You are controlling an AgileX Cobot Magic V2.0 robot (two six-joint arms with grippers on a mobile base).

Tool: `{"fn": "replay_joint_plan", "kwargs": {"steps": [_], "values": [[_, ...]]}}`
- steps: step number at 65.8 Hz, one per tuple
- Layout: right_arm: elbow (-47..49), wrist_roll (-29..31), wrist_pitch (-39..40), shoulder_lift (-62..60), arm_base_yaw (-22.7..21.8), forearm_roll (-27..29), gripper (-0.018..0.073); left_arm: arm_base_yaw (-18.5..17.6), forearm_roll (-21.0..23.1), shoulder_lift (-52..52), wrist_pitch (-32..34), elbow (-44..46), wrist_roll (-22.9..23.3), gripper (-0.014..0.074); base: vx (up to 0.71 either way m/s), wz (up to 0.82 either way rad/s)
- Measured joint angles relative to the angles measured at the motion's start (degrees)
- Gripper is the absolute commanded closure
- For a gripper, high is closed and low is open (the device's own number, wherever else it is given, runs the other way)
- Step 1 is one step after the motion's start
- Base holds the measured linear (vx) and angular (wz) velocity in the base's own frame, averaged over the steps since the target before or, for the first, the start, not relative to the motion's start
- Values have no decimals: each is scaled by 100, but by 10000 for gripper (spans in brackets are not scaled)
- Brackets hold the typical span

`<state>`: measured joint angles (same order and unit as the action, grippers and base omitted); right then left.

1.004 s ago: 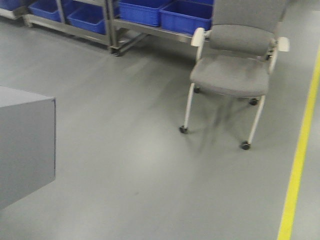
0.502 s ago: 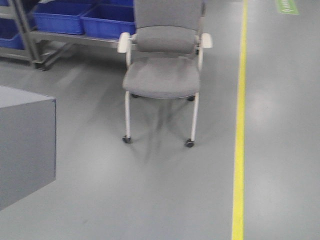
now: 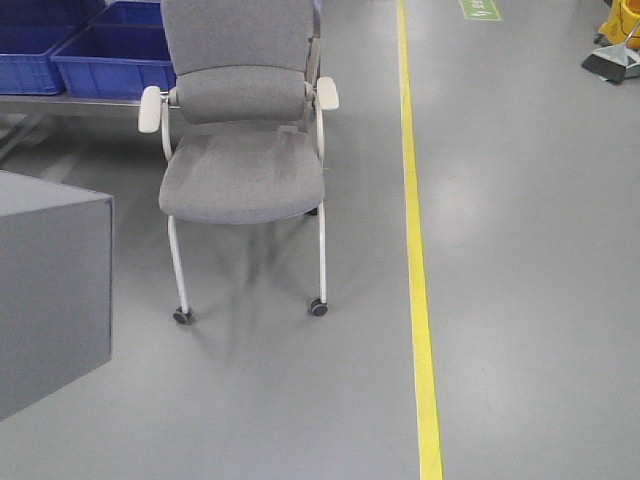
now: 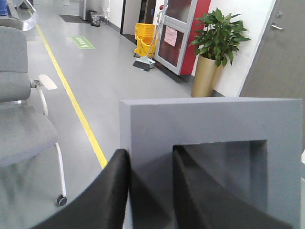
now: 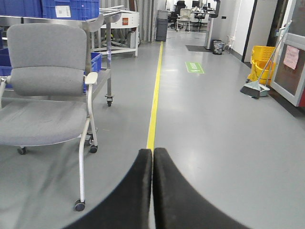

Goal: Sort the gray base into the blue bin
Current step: 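Drive past the gray chair into the aisle of blue bins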

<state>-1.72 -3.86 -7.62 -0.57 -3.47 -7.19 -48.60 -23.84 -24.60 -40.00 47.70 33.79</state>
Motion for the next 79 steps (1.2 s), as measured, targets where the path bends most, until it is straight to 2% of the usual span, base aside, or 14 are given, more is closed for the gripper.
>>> {"fn": "replay_joint_plan", "kwargs": {"steps": [44,79], "values": [[0,0,0,0,0,0,568,0,0,0,0,0,0,471,33,2],[0,0,0,0,0,0,568,0,0,0,0,0,0,471,37,16]]}}
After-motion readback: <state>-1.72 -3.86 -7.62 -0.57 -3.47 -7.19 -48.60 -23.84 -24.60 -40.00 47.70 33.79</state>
